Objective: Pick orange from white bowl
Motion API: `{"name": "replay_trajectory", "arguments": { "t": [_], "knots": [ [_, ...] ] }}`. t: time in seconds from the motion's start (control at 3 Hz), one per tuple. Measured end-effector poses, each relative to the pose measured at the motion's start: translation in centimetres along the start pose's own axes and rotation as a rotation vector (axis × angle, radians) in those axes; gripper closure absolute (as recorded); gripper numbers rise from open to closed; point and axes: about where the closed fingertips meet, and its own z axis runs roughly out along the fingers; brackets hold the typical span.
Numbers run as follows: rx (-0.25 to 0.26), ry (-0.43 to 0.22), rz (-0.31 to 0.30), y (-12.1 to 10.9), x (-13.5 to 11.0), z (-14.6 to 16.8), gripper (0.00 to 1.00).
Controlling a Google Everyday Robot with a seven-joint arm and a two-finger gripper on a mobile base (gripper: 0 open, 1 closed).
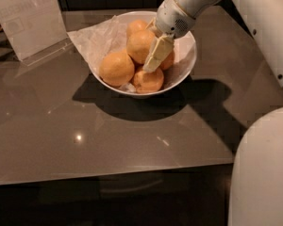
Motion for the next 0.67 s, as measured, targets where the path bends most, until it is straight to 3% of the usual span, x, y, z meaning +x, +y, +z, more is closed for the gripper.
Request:
{"name": "replay_trajectory", "arguments": {
  "t": [0.67],
  "knots": [
    [0.056,-0.03,0.017,0.4,0.3,-1.6,0.79]
  ]
}}
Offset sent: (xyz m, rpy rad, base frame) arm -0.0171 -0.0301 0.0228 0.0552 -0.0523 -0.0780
